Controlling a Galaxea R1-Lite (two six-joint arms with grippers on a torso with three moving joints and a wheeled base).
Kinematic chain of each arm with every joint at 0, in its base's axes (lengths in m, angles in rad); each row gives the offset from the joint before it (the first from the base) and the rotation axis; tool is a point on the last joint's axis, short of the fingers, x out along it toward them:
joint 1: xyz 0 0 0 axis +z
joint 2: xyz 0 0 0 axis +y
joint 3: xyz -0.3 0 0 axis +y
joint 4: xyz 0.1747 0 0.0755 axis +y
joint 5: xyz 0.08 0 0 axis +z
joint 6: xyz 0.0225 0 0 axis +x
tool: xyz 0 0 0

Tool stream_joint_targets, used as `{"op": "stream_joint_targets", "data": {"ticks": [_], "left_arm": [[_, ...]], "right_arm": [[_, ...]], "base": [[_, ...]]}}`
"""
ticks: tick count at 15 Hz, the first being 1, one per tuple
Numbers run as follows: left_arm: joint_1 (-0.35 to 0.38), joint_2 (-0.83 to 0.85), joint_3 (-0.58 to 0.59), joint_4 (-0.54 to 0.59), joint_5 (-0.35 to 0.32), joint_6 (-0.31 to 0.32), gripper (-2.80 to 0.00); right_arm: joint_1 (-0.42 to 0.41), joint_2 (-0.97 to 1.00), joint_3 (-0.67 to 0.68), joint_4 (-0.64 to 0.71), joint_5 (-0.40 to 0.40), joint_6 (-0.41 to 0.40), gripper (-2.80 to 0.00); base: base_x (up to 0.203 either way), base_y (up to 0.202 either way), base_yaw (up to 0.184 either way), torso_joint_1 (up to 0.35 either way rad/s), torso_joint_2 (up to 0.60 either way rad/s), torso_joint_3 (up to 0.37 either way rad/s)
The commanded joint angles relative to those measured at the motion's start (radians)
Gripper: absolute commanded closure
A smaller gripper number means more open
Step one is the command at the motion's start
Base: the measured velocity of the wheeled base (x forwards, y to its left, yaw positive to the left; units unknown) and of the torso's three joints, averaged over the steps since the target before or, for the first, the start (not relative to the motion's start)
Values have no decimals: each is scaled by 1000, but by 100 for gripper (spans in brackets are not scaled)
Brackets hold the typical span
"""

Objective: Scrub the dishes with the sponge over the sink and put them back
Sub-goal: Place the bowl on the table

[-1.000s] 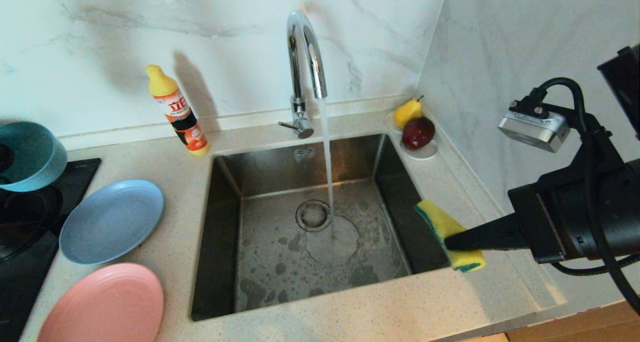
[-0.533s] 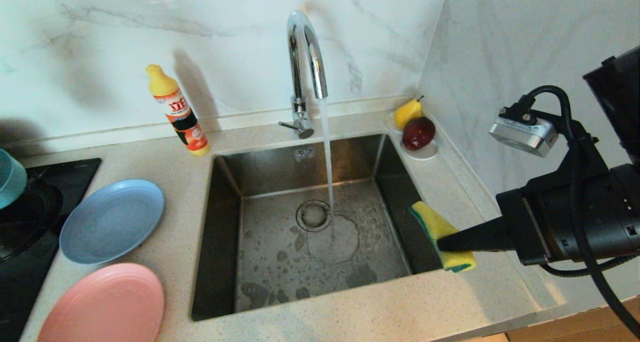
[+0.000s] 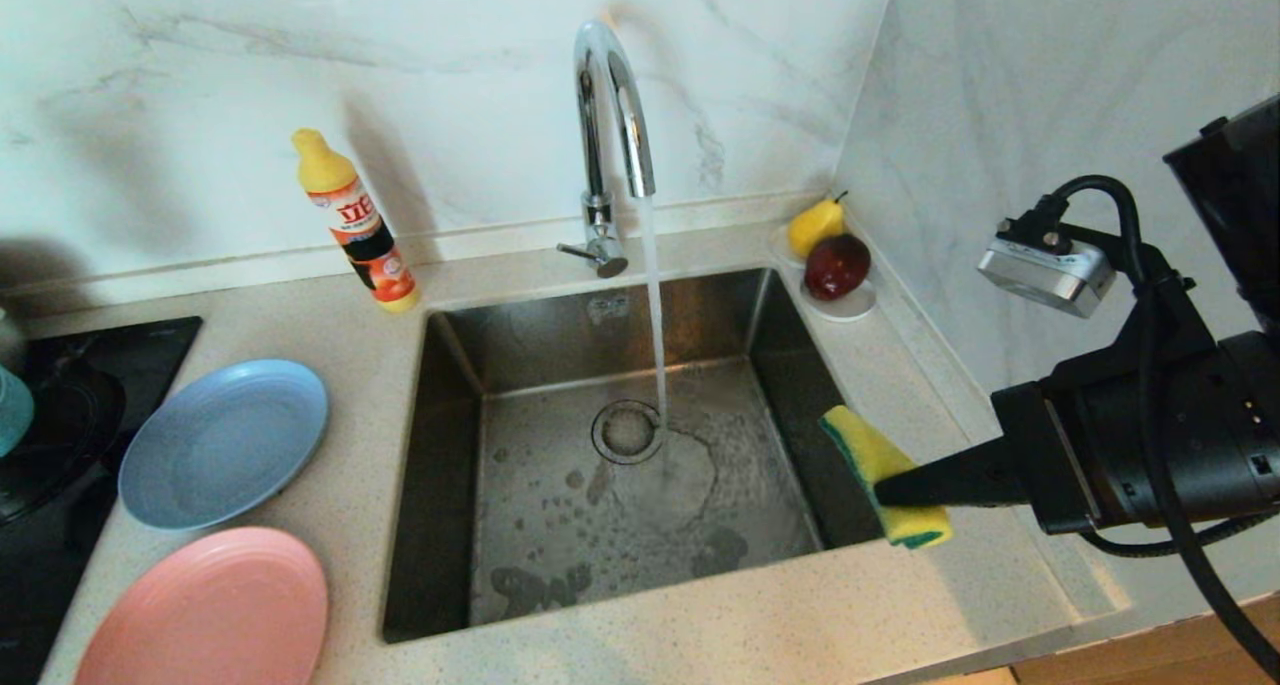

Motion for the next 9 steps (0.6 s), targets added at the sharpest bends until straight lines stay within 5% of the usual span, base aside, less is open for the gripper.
{"op": "stream_joint_targets", "data": {"ticks": [1,9], "left_arm": [[6,56,-4,3,-1,-5,0],[8,147,-82,32,0,-16,0]], "right_arm": [[0,-3,3,3,2,3,0],[0,-8,17,-3,1,0,0]], "base": [[0,0,0,0,0,0],[0,0,0,0,0,0]]}}
